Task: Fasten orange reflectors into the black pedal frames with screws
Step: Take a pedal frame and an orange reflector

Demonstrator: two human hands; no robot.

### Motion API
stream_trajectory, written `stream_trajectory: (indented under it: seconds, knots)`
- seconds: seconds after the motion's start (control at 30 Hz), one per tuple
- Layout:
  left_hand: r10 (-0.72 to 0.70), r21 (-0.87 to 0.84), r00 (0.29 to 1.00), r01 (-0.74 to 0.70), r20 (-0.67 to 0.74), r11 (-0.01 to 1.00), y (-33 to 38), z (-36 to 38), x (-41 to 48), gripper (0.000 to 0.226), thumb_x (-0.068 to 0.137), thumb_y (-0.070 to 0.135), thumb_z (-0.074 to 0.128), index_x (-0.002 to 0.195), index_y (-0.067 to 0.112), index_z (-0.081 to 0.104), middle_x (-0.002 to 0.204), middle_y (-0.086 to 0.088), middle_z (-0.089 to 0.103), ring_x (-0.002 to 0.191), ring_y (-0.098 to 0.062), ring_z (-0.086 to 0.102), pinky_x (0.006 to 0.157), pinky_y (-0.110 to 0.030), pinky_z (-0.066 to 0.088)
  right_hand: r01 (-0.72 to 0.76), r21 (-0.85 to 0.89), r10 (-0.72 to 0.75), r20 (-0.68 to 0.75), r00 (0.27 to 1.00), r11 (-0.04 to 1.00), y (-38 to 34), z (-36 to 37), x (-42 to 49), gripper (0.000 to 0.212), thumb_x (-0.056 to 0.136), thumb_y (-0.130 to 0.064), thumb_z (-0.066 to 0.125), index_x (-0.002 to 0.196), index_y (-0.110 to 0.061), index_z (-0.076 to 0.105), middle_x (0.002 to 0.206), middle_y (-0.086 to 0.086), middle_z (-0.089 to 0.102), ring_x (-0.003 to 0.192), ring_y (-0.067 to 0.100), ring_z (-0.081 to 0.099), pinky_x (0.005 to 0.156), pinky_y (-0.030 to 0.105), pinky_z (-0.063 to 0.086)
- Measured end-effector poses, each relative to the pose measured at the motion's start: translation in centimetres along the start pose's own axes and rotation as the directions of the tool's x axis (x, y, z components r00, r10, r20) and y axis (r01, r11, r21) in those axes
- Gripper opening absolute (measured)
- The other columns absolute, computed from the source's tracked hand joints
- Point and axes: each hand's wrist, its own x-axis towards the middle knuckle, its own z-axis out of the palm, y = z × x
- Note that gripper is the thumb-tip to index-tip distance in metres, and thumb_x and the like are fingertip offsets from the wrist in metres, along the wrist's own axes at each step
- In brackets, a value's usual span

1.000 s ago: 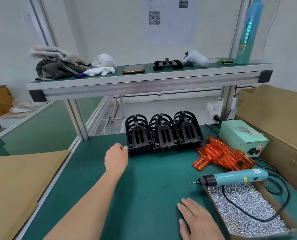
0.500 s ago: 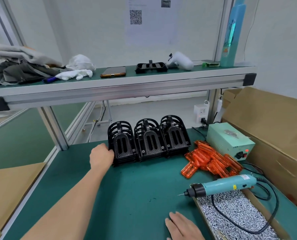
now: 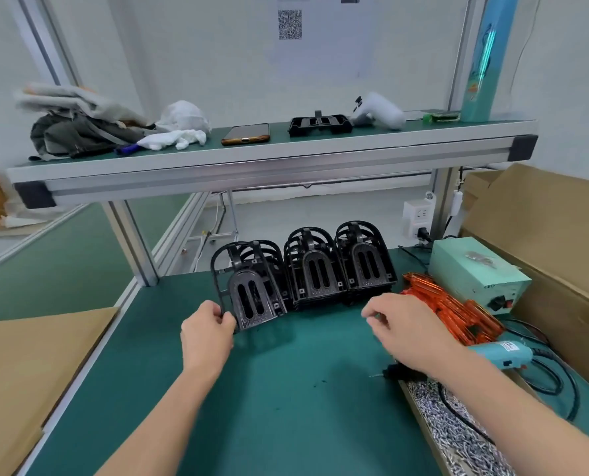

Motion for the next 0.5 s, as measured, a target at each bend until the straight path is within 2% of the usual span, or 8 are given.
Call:
stream_trajectory:
  seconds: [0.07,0.1,0.17,0.23,0.37,0.43,0.5]
  knots:
    - [-0.022,-0.045,1.0,0.021,-0.005,0.999,-0.3,-0.5,-1.7,0.014,0.089,0.014,0.058,0.076,0.016,0.054,0.065,0.004,0.064,0.042,-0.01,0.061,0.053,-0.025,0.046,-0.019,-0.173,0.054,0.195,0.979,0.985,2.1,0.5,3.1,0.042,0.097,-0.01,0.055,0.136,-0.025,0.06,0.139,-0.005,0.058,0.126,0.018,0.055,0.105,0.034,0.045]
    - [-0.035,-0.078,0.999,0.035,0.001,0.996,-0.4,-0.8,-2.7,0.015,0.089,0.014,0.059,0.075,0.016,0.054,0.064,0.004,0.064,0.041,-0.01,0.06,0.051,-0.025,0.045,-0.009,-0.24,0.077,0.278,0.957,0.971,2.9,0.9,4.2,0.054,0.094,-0.005,0.055,0.144,-0.026,0.053,0.148,-0.003,0.051,0.134,0.019,0.049,0.109,0.034,0.042]
    - [-0.065,-0.147,0.998,0.068,0.022,0.987,-0.6,-1.4,-4.6,0.016,0.09,0.013,0.06,0.075,0.016,0.054,0.063,0.003,0.064,0.04,-0.012,0.06,0.049,-0.026,0.045,0.028,-0.333,0.112,0.393,0.913,0.942,4.0,2.0,5.7,0.071,0.088,0.005,0.053,0.151,-0.027,0.045,0.156,-0.002,0.042,0.141,0.022,0.043,0.112,0.034,0.04]
    - [-0.082,-0.203,0.995,0.09,0.051,0.975,-0.7,-2.0,-6.3,0.017,0.09,0.012,0.062,0.075,0.015,0.056,0.06,0.0,0.065,0.04,-0.013,0.06,0.047,-0.024,0.047,0.064,-0.394,0.134,0.453,0.882,0.917,4.8,3.2,6.5,0.077,0.085,0.01,0.051,0.152,-0.028,0.044,0.157,0.0,0.041,0.141,0.024,0.043,0.111,0.033,0.042]
    - [-0.133,-0.377,0.973,0.197,0.191,0.905,-0.9,-2.2,-9.3,0.015,0.093,0.007,0.06,0.079,0.007,0.06,0.053,-0.004,0.063,0.04,-0.014,0.054,0.042,-0.019,0.043,0.105,-0.49,0.146,0.447,0.882,0.865,5.7,4.1,7.5,0.063,0.087,0.002,0.053,0.143,-0.026,0.053,0.145,0.002,0.053,0.129,0.023,0.055,0.101,0.03,0.046]
    - [-0.139,-0.523,0.939,0.294,0.315,0.8,-0.9,-2.0,-10.8,0.01,0.095,0.001,0.057,0.086,0.0,0.062,0.06,-0.008,0.067,0.042,-0.014,0.051,0.042,-0.019,0.041,0.129,-0.501,0.115,0.428,0.896,0.856,6.2,4.0,8.0,0.047,0.087,-0.001,0.054,0.128,-0.023,0.061,0.133,0.001,0.059,0.12,0.022,0.058,0.096,0.031,0.049]
    - [-0.147,-0.61,0.874,0.434,0.462,0.663,-0.8,-1.8,-12.3,0.011,0.095,-0.007,0.052,0.095,-0.004,0.063,0.074,-0.018,0.072,0.045,-0.015,0.051,0.042,-0.018,0.04,0.155,-0.498,0.084,0.424,0.902,0.853,6.6,3.9,8.2,0.037,0.086,-0.002,0.053,0.114,-0.024,0.064,0.125,-0.001,0.059,0.116,0.021,0.057,0.095,0.033,0.049]
